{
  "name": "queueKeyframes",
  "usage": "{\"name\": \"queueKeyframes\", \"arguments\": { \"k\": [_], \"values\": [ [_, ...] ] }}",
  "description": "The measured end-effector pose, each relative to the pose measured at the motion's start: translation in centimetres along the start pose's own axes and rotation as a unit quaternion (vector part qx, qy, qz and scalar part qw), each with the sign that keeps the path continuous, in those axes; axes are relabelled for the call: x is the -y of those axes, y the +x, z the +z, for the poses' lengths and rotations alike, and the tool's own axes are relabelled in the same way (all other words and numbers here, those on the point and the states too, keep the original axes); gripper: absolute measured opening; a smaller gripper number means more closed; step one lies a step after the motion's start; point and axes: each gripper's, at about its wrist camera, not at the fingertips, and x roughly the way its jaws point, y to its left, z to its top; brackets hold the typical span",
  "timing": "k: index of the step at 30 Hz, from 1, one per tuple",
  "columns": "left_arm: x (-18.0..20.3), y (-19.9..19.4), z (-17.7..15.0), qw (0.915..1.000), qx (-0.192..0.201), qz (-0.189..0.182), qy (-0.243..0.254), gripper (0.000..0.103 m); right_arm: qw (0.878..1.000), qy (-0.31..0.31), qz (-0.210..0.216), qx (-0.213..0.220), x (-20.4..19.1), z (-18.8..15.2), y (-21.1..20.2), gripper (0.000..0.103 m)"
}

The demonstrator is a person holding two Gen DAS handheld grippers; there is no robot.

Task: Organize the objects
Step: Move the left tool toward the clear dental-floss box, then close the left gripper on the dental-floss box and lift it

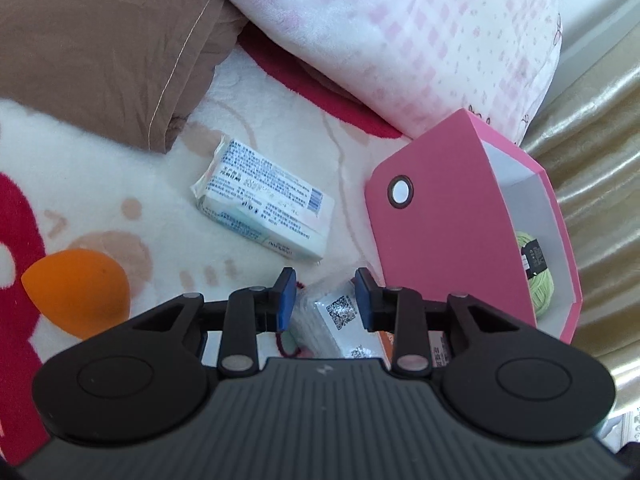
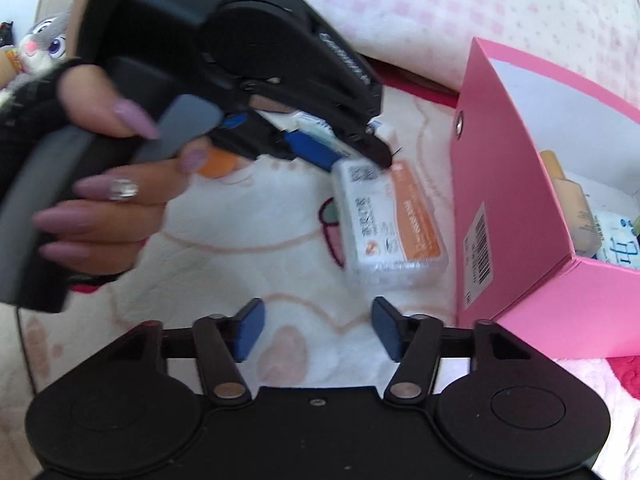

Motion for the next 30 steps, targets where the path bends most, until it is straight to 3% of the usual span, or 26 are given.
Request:
{"name": "queueKeyframes", "arguments": {
  "k": [6, 10, 14, 16, 20, 27, 30],
  "values": [
    [-0.2, -1.8, -1.7, 0.9996, -0.027, 0.004, -0.001, 0.029, 0.999, 0.022, -0.044, 0.021, 0.2, -0.8, 0.4, 0.078],
    [-0.2, -2.9, -3.1, 0.9988, -0.044, 0.018, -0.014, 0.031, 0.999, 0.004, -0.049, 0.023, -0.3, -1.4, 0.4, 0.079],
    [-1.1, -4.4, -4.9, 0.9903, -0.109, 0.035, -0.078, 0.031, 0.999, 0.000, -0.028, 0.021, -0.3, -1.9, 0.0, 0.079],
    [-1.2, -6.0, -6.2, 0.9916, -0.088, 0.043, -0.085, 0.029, 1.000, -0.015, -0.003, 0.025, -0.5, -2.2, -0.2, 0.080],
    [-2.9, -7.5, -8.8, 0.9881, -0.081, 0.038, -0.125, 0.029, 0.998, -0.046, 0.045, 0.023, -1.3, -2.8, -0.3, 0.086],
    [-4.0, -8.0, -8.4, 0.9854, -0.036, 0.053, -0.158, 0.031, 0.997, -0.035, 0.053, 0.037, -1.6, -2.5, -0.3, 0.093],
    [-4.4, -7.6, -8.5, 0.9850, -0.028, 0.037, -0.166, 0.030, 0.998, -0.020, 0.058, 0.032, -1.3, -2.3, -0.2, 0.094]
  ]
}}
